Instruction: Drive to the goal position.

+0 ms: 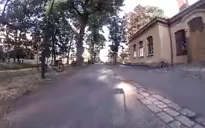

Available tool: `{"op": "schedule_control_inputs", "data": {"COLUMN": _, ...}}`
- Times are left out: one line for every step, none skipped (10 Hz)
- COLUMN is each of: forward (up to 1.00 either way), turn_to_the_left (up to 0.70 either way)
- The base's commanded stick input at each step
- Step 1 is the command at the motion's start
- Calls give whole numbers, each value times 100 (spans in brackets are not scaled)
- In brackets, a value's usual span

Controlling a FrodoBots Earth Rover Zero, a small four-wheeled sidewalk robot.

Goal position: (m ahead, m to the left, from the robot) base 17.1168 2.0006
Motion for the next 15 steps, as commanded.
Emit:
{"op": "schedule_control_inputs", "data": {"forward": 45, "turn_to_the_left": 0}}
{"op": "schedule_control_inputs", "data": {"forward": 45, "turn_to_the_left": 0}}
{"op": "schedule_control_inputs", "data": {"forward": 45, "turn_to_the_left": 0}}
{"op": "schedule_control_inputs", "data": {"forward": 45, "turn_to_the_left": 0}}
{"op": "schedule_control_inputs", "data": {"forward": 45, "turn_to_the_left": 0}}
{"op": "schedule_control_inputs", "data": {"forward": 45, "turn_to_the_left": 0}}
{"op": "schedule_control_inputs", "data": {"forward": 45, "turn_to_the_left": 0}}
{"op": "schedule_control_inputs", "data": {"forward": 45, "turn_to_the_left": 0}}
{"op": "schedule_control_inputs", "data": {"forward": 45, "turn_to_the_left": 0}}
{"op": "schedule_control_inputs", "data": {"forward": 45, "turn_to_the_left": 0}}
{"op": "schedule_control_inputs", "data": {"forward": 45, "turn_to_the_left": 0}}
{"op": "schedule_control_inputs", "data": {"forward": 45, "turn_to_the_left": 0}}
{"op": "schedule_control_inputs", "data": {"forward": 45, "turn_to_the_left": 0}}
{"op": "schedule_control_inputs", "data": {"forward": 45, "turn_to_the_left": 0}}
{"op": "schedule_control_inputs", "data": {"forward": 45, "turn_to_the_left": 0}}
